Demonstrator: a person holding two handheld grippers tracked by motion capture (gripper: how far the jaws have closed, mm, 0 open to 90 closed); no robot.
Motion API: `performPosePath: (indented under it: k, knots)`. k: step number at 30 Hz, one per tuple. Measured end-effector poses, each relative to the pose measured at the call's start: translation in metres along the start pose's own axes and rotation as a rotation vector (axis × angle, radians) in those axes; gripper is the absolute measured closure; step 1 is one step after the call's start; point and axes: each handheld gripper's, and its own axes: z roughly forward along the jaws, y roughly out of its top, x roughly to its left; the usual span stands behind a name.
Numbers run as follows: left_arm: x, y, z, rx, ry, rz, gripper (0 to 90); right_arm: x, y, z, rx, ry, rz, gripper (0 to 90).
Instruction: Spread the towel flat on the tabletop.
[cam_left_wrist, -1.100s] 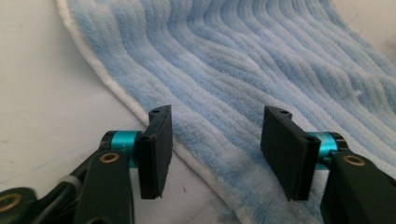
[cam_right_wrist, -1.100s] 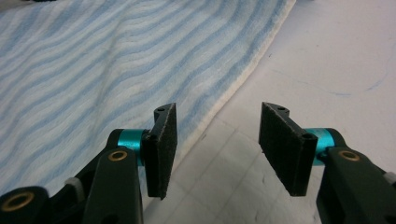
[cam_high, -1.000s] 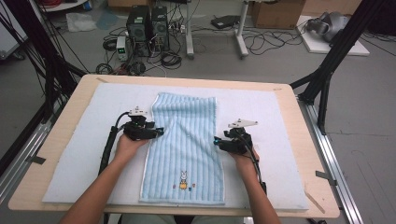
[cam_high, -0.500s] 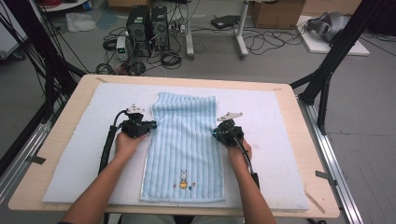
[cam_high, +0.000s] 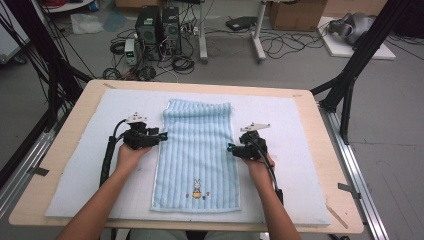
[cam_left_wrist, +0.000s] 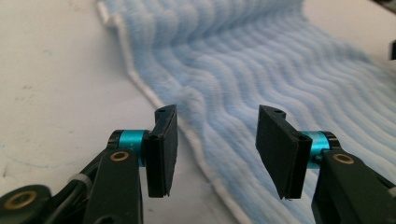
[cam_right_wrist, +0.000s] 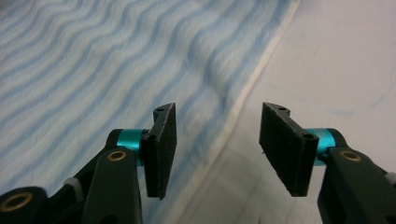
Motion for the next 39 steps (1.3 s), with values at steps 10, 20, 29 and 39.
performPosePath:
  k: [10, 20, 29, 39]
  knots:
    - [-0.019, -0.024, -0.037, -0.055, -0.065, 0.009, 34.2, 0.017, -0.031, -0.036, -0.031, 0.046, -0.073, 42.4]
    - [-0.041, -0.05, -0.054, 0.021, -0.1, 0.036, 50.7, 0.031, -0.057, -0.051, -0.031, 0.129, -0.043, 57.2]
    - [-0.068, -0.059, -0.056, 0.108, -0.157, 0.153, 64.1, 0.048, -0.068, -0.056, 0.01, 0.12, -0.066, 69.0]
    - [-0.084, -0.065, -0.058, 0.153, -0.158, 0.246, 86.9, 0.058, -0.072, -0.063, 0.039, 0.132, -0.091, 86.0]
